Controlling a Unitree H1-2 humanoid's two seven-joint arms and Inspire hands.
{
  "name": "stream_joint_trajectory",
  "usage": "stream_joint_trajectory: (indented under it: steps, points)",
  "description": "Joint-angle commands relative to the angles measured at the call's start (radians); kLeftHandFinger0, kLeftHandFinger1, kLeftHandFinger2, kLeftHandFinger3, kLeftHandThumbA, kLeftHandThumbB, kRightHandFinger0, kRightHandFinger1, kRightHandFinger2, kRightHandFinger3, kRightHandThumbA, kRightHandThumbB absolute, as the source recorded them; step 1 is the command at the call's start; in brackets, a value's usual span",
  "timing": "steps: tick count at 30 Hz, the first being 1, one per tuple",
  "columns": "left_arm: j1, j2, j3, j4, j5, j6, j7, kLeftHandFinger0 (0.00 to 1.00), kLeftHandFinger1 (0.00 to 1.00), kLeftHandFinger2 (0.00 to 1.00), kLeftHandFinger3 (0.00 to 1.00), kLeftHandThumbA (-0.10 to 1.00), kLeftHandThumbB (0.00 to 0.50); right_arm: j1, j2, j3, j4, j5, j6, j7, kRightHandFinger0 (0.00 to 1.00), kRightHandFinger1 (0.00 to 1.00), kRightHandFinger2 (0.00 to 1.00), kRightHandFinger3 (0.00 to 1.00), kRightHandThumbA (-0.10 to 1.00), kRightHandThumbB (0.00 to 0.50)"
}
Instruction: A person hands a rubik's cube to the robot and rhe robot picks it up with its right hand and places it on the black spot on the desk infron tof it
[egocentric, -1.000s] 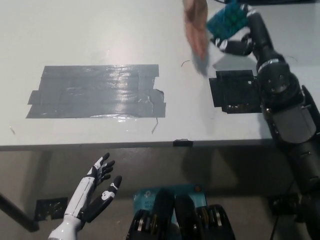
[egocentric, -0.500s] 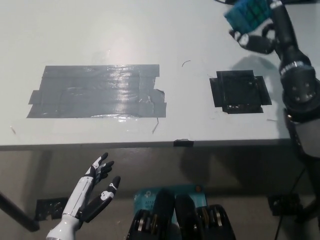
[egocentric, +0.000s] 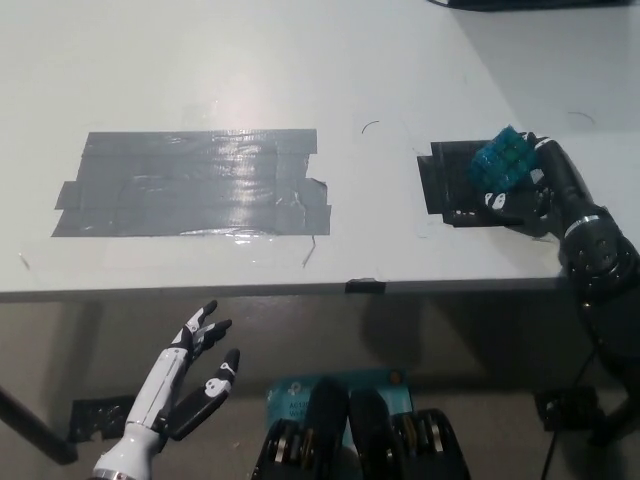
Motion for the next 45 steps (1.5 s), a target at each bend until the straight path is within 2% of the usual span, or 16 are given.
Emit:
stream_joint_trajectory:
  steps: [1,3,7,9,12,16,19,23,29,32,34,35,38,40,41,45]
  points:
    - [-0.014,0.014,0.002,-0.008,-0.007,-0.007,-0.022,0.98,0.90,0.87,1.00,0.54,0.086,-0.038,-0.033,0.008,-0.035,0.009,-0.059,0.064,0.89,1.00,1.00,1.00,0.43,0.337]
    - [-0.013,0.014,0.002,-0.007,-0.008,-0.010,-0.026,0.98,0.90,0.87,1.00,0.52,0.077,-0.029,-0.041,-0.002,-0.063,0.028,-0.073,0.090,1.00,1.00,1.00,1.00,0.53,0.371]
    - [-0.014,0.013,-0.001,-0.009,-0.002,-0.005,-0.026,0.99,0.91,0.87,1.00,0.52,0.073,-0.027,-0.060,-0.006,-0.127,0.021,-0.087,0.096,1.00,1.00,1.00,1.00,0.64,0.399]
    - [-0.014,0.013,-0.001,-0.013,-0.002,-0.002,-0.027,1.00,0.91,0.87,1.00,0.52,0.077,-0.027,-0.075,-0.006,-0.213,-0.007,-0.044,0.087,1.00,1.00,1.00,1.00,0.74,0.443]
    - [-0.016,0.014,-0.001,-0.011,0.000,-0.012,-0.026,0.99,0.90,0.87,1.00,0.52,0.076,-0.027,-0.098,-0.020,-0.333,-0.014,-0.032,0.084,1.00,1.00,1.00,1.00,0.82,0.442]
    - [-0.014,0.014,0.001,-0.009,0.000,-0.013,-0.025,0.99,0.90,0.87,1.00,0.51,0.069,-0.016,-0.115,-0.055,-0.524,0.011,0.051,0.115,1.00,1.00,1.00,1.00,0.83,0.396]
    - [-0.016,0.016,0.002,-0.011,0.004,-0.012,-0.023,0.98,0.90,0.88,1.00,0.53,0.072,-0.014,-0.131,-0.095,-0.692,0.010,0.093,0.116,1.00,1.00,1.00,1.00,0.93,0.439]
    - [-0.017,0.014,0.003,-0.008,0.010,-0.012,-0.017,0.98,0.94,0.96,1.00,0.62,0.106,0.015,-0.135,-0.162,-0.896,0.087,0.145,0.143,1.00,1.00,1.00,1.00,0.91,0.455]
    - [-0.016,0.009,0.009,-0.006,0.003,-0.024,-0.011,0.96,1.00,1.00,1.00,0.71,0.130,0.175,-0.104,-0.181,-1.260,0.107,0.165,0.151,1.00,1.00,1.00,1.00,0.86,0.436]
    - [-0.013,0.005,0.004,-0.004,0.003,-0.023,-0.012,0.97,1.00,1.00,1.00,0.73,0.135,0.294,-0.070,-0.141,-1.386,0.083,0.160,0.150,1.00,1.00,1.00,1.00,0.85,0.381]
    - [-0.005,0.002,0.003,-0.002,0.002,-0.025,-0.012,0.97,1.00,1.00,1.00,0.74,0.136,0.394,-0.025,-0.107,-1.423,0.076,0.136,0.136,1.00,1.00,1.00,1.00,0.86,0.394]
    - [-0.001,0.002,0.002,-0.004,0.002,-0.023,-0.013,0.98,1.00,1.00,1.00,0.75,0.145,0.443,0.000,-0.091,-1.423,0.077,0.118,0.125,1.00,1.00,1.00,1.00,0.85,0.399]
    - [0.018,0.000,0.000,-0.007,-0.005,-0.029,-0.016,0.99,1.00,1.00,1.00,0.77,0.142,0.614,0.069,-0.024,-1.333,0.076,0.018,0.096,1.00,1.00,1.00,1.00,0.86,0.344]
    - [0.030,-0.005,-0.002,-0.002,-0.009,-0.040,-0.015,1.00,1.00,1.00,1.00,0.80,0.134,0.695,0.098,0.007,-1.245,0.044,-0.033,0.080,1.00,1.00,1.00,1.00,0.93,0.309]
    - [0.034,-0.006,-0.002,0.000,-0.009,-0.045,-0.013,1.00,1.00,1.00,1.00,0.82,0.127,0.715,0.109,0.012,-1.205,0.033,-0.055,0.070,1.00,1.00,1.00,1.00,0.95,0.318]
    - [0.052,-0.016,0.004,0.008,-0.024,-0.076,-0.009,1.00,1.00,1.00,1.00,0.92,0.152,0.759,0.149,0.001,-1.019,0.045,-0.131,0.053,1.00,1.00,1.00,1.00,0.90,0.286]
